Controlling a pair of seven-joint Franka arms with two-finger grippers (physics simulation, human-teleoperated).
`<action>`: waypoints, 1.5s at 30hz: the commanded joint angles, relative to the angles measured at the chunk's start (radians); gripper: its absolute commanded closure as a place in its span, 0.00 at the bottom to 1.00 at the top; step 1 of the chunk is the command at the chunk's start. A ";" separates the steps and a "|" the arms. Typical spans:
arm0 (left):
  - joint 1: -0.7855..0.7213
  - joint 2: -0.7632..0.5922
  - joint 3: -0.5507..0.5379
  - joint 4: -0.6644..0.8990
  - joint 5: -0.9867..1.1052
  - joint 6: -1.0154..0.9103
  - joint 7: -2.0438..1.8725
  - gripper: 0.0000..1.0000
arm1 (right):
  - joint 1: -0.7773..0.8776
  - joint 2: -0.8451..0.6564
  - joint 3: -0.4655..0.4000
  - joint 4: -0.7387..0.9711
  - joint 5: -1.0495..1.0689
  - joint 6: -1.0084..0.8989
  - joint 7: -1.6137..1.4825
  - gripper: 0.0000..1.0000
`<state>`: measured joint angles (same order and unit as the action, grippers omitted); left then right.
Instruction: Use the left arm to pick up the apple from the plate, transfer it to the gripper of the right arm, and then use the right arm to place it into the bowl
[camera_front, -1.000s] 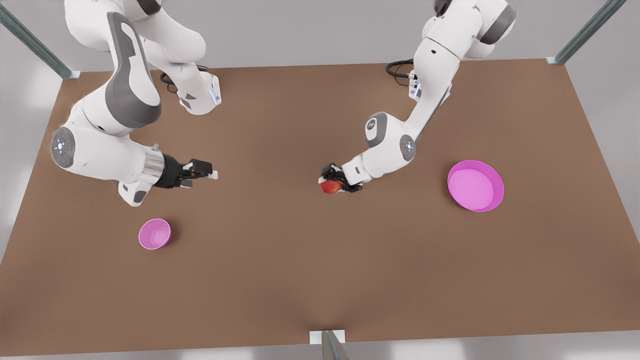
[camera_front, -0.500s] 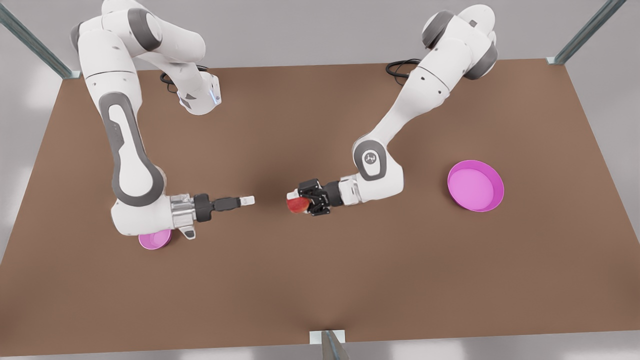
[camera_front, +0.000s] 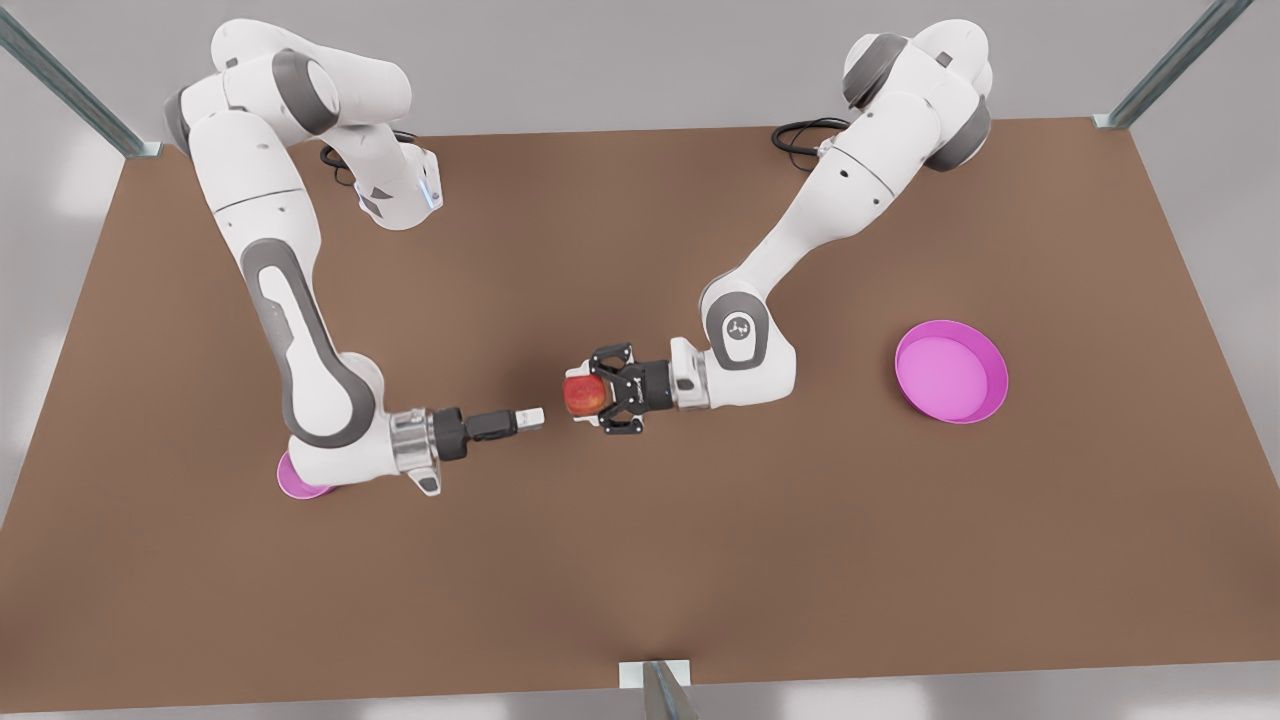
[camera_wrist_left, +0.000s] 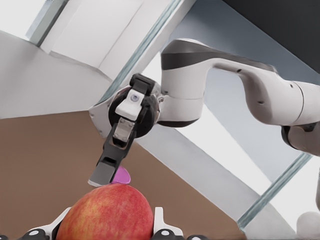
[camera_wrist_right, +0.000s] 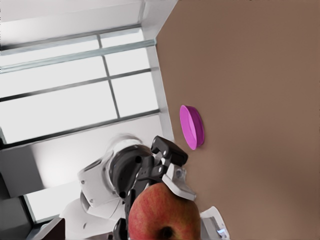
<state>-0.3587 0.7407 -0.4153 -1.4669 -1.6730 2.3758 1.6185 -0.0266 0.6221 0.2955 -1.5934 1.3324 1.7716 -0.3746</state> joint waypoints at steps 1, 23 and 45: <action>0.000 -0.001 0.000 0.000 -0.001 -0.021 0.492 0.23 | 0.001 0.004 0.001 0.001 0.007 0.014 -0.251 0.00; 0.000 0.006 0.001 0.004 0.001 -0.020 0.492 0.24 | -0.024 0.007 0.102 -0.079 0.085 0.035 -0.354 0.00; -0.003 0.013 0.003 0.005 0.002 -0.020 0.494 0.24 | -0.030 -0.044 0.103 -0.192 0.117 0.086 -0.271 0.00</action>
<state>-0.3620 0.7545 -0.4123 -1.4623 -1.6726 2.3595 2.0759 -0.0578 0.5787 0.3983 -1.7854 1.4347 1.8423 -0.6479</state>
